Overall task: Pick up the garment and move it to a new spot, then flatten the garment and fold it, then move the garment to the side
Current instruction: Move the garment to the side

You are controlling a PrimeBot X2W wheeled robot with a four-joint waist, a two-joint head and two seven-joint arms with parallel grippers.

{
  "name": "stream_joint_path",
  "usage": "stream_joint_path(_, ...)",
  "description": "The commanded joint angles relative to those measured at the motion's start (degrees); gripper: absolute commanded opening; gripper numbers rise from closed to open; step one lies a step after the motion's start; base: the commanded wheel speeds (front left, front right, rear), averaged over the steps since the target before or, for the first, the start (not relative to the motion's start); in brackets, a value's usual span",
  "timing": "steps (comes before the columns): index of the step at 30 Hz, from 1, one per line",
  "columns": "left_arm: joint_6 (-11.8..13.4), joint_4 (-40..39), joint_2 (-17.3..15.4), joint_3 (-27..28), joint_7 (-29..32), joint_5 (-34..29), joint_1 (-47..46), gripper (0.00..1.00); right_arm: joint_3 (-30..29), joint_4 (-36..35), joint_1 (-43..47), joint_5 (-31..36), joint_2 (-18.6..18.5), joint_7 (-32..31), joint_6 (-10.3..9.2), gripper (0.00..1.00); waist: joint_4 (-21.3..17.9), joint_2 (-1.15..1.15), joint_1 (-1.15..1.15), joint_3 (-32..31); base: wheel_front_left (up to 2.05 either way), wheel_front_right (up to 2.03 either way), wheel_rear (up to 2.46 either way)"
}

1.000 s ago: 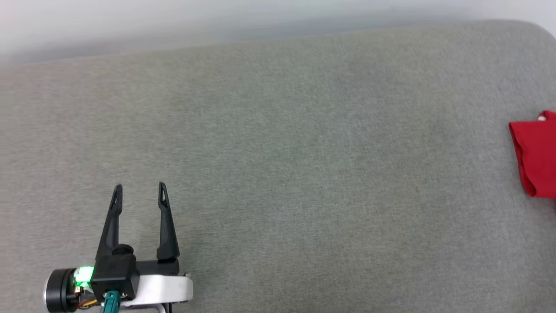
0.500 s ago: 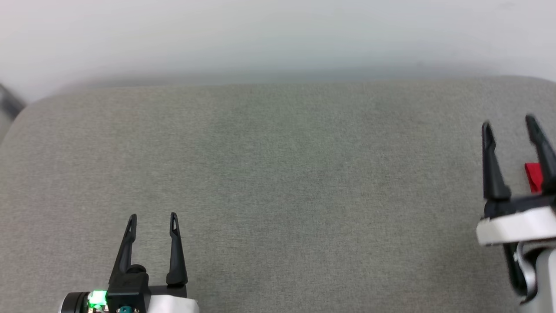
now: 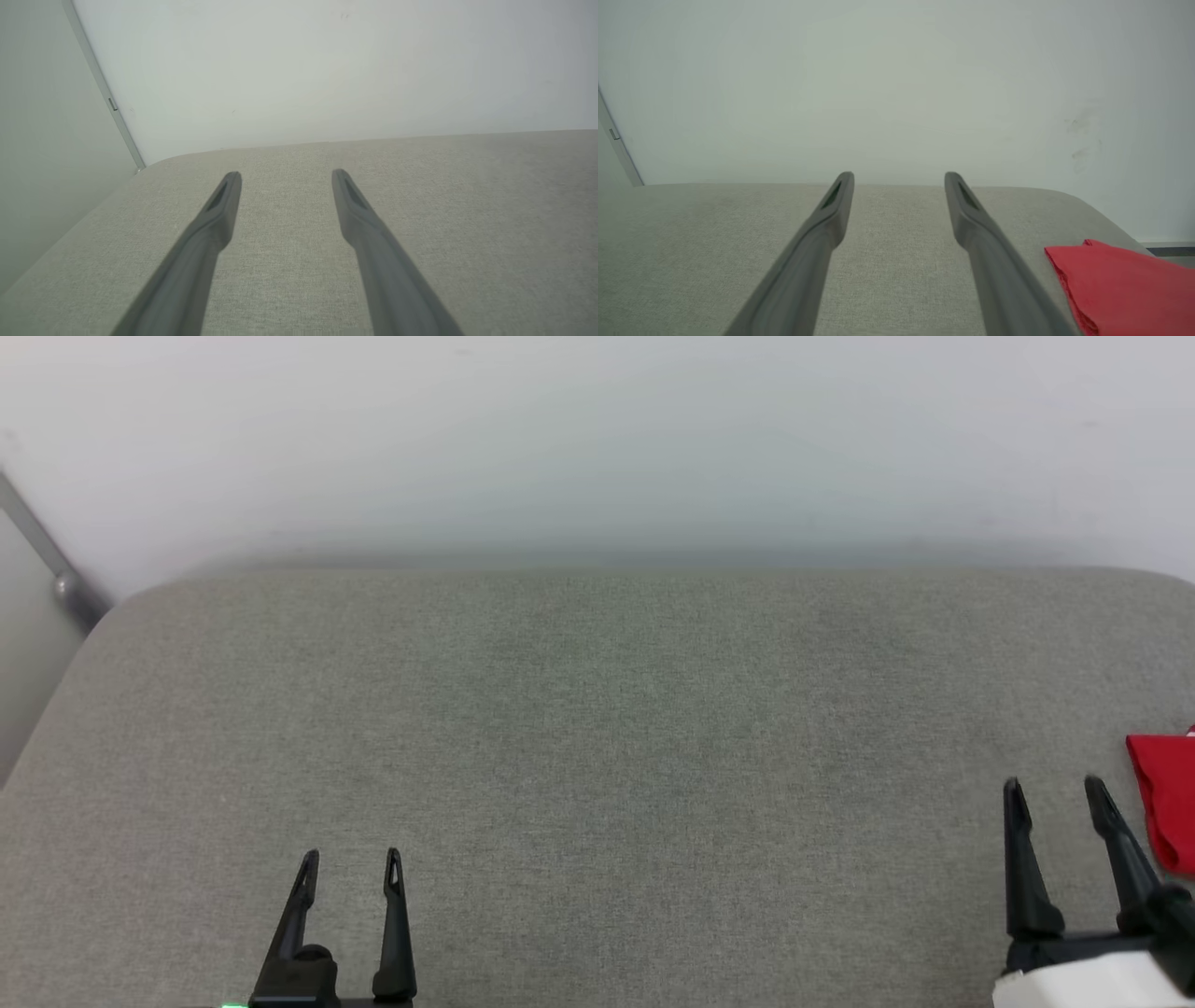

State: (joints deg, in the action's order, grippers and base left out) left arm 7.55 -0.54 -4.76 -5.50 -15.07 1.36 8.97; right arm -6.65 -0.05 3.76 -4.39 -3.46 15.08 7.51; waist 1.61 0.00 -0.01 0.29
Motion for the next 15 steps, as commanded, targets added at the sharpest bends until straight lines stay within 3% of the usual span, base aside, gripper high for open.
stream_joint_path(1,-0.28,0.36,0.23,-0.13,-0.11,0.40,0.64,1.00,-0.44,-0.50,1.58,-0.41,0.33,0.08,-0.05,1.00,0.08,0.00,0.01,-0.41,0.00,0.00,0.00)
stream_joint_path(15,-2.33,2.48,0.98,0.41,-0.11,1.07,2.54,1.00,0.80,-1.46,10.00,-5.54,0.71,0.09,-0.05,1.00,0.48,0.00,0.01,-2.22,0.00,0.00,0.00)
